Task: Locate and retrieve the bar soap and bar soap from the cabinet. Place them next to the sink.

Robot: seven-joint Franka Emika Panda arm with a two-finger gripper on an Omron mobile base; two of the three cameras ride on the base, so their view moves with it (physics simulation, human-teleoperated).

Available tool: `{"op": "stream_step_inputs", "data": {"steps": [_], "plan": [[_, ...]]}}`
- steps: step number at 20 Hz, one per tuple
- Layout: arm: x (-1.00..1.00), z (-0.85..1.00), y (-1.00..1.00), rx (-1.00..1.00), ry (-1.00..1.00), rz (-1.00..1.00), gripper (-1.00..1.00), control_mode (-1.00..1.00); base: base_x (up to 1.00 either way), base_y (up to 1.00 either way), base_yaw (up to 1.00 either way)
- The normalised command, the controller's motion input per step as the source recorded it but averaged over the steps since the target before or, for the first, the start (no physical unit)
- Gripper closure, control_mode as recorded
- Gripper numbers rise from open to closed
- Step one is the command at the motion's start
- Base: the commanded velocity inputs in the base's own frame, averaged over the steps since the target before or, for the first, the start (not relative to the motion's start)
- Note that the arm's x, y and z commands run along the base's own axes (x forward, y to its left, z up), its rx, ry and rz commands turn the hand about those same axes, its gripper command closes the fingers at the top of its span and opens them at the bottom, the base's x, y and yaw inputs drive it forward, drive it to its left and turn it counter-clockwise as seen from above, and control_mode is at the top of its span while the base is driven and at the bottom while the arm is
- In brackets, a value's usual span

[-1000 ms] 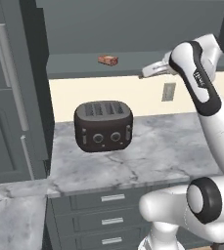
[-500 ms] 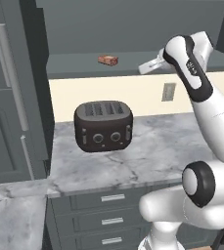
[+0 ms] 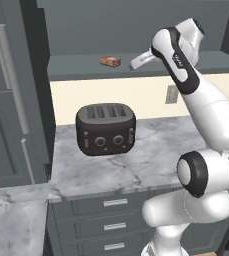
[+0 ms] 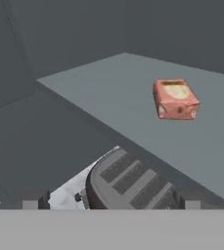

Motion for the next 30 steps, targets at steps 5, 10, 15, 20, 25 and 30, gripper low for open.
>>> {"op": "stream_step_inputs", "data": {"steps": [5,10,15,20,25,30], "plan": [[0.22,-0.12,0.04,0.01,-0.11,-0.02,-1.0,-1.0,0.0,0.0,0.0],[0.26,-0.01,0.14,-0.03,-0.05,-0.12,-1.0,-1.0,0.0,0.0,0.0],[0.34,0.03,0.01,-0.09,0.06,-0.13,-1.0,-1.0,0.0,0.0,0.0],[0.37,0.01,0.09,-0.11,0.07,-0.12,-1.0,-1.0,0.0,0.0,0.0],[0.36,0.0,0.2,-0.05,-0.01,-0.1,-1.0,-1.0,0.0,0.0,0.0],[0.36,0.0,0.06,0.0,-0.03,-0.08,-1.0,-1.0,0.0,0.0,0.0]]}}
